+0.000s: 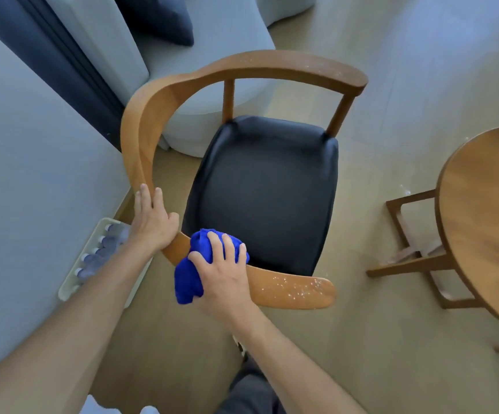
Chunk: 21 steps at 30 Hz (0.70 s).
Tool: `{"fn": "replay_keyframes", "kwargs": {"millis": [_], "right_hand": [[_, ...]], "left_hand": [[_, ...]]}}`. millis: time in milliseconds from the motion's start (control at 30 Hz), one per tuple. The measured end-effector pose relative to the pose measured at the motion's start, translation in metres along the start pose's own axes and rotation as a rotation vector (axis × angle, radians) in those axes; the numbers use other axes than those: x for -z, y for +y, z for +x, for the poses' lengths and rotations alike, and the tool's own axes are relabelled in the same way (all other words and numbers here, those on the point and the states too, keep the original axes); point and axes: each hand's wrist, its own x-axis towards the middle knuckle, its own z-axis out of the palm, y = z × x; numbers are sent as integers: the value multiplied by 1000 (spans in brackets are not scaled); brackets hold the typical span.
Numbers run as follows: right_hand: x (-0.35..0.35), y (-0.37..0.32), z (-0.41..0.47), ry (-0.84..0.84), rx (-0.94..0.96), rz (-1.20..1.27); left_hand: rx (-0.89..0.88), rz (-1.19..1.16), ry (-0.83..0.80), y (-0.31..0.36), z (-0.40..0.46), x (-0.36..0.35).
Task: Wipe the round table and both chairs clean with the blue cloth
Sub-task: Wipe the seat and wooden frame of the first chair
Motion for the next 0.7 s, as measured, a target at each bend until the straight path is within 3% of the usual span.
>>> {"fn": "replay_keyframes", "kwargs": {"millis": [333, 600, 700], "right_hand": [[54, 145, -122, 77, 80, -56], [59, 152, -130, 20, -109, 260], [56, 127, -127, 75, -250, 241]], "left_hand": [[-92, 84, -104, -17, -7, 3], [-161, 182, -91, -28, -10, 9], [-251, 148, -102, -39, -7, 11]]}}
